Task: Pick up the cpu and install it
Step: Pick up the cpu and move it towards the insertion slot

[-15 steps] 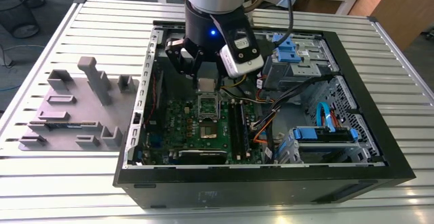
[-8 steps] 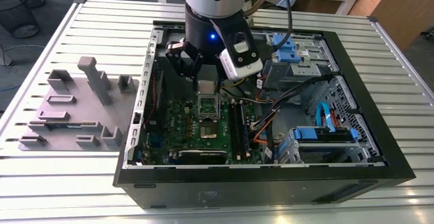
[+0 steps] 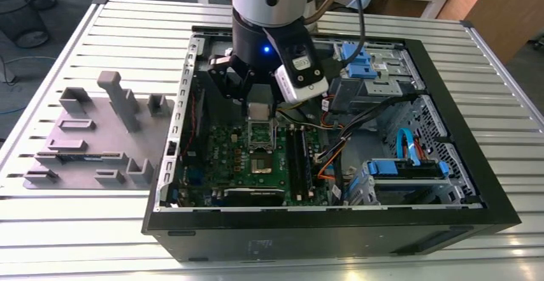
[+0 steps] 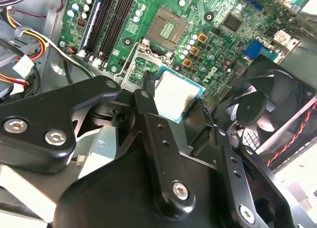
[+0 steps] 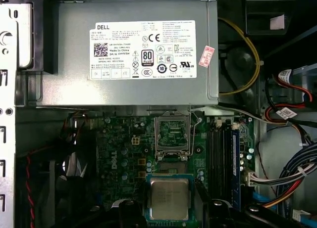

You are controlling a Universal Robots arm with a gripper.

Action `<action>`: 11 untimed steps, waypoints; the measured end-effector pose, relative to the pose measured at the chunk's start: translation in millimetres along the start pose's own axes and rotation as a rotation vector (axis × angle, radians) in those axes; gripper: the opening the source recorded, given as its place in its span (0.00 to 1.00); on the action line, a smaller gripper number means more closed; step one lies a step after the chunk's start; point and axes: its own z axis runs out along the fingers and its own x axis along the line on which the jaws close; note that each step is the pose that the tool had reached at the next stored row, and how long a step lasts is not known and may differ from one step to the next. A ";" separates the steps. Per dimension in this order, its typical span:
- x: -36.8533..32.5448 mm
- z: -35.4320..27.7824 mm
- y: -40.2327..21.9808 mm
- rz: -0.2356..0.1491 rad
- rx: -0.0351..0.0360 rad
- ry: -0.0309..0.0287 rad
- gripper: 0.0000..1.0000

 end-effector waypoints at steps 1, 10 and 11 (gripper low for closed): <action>0.0 0.6 0.0 0.000 0.0002 0.0000 0.47; 0.0 2.9 0.0 0.000 0.0003 -0.0002 0.47; 0.0 3.5 -0.1 0.000 0.0004 -0.0001 0.47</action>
